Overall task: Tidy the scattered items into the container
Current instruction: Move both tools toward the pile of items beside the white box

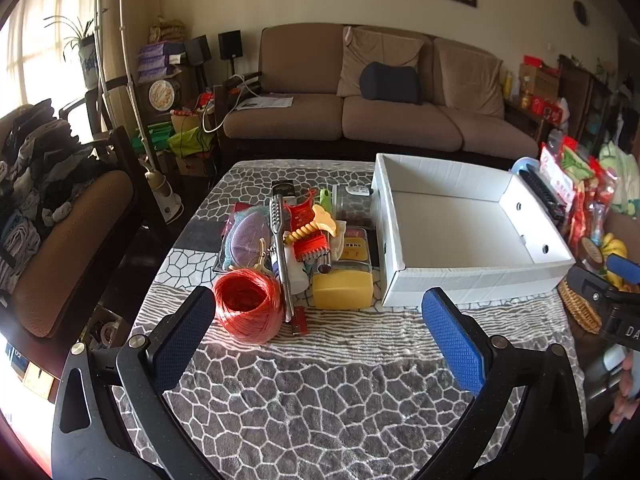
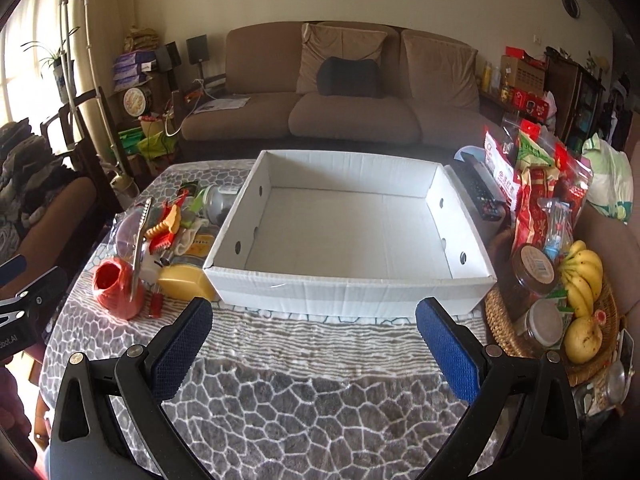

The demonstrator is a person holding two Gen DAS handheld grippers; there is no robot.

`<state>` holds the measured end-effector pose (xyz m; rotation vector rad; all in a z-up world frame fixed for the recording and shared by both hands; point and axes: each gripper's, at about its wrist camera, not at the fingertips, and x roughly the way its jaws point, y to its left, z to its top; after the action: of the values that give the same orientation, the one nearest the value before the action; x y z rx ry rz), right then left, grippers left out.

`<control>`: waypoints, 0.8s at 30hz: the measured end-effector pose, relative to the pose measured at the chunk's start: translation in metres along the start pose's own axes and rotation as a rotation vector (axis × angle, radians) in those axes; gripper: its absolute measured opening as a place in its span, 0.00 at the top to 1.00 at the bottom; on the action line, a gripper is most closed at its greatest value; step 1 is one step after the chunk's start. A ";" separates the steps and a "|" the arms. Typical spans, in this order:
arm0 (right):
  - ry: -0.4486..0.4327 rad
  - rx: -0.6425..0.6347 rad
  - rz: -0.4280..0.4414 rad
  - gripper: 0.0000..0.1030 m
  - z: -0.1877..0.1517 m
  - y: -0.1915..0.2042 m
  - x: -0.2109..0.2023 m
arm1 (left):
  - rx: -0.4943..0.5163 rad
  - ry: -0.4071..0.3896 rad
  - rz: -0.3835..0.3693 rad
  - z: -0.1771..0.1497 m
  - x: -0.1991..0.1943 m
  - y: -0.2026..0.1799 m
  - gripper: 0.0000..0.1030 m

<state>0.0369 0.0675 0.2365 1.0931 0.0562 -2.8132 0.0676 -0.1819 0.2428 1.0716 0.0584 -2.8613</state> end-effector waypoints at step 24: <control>-0.005 -0.026 0.084 0.00 -0.004 0.056 -0.022 | -0.044 -0.002 0.034 -0.012 -0.020 0.078 0.00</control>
<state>0.0624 0.0148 0.2492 1.0577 0.0455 -2.7332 0.0982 -0.2577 0.2465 1.0514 0.1019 -2.8170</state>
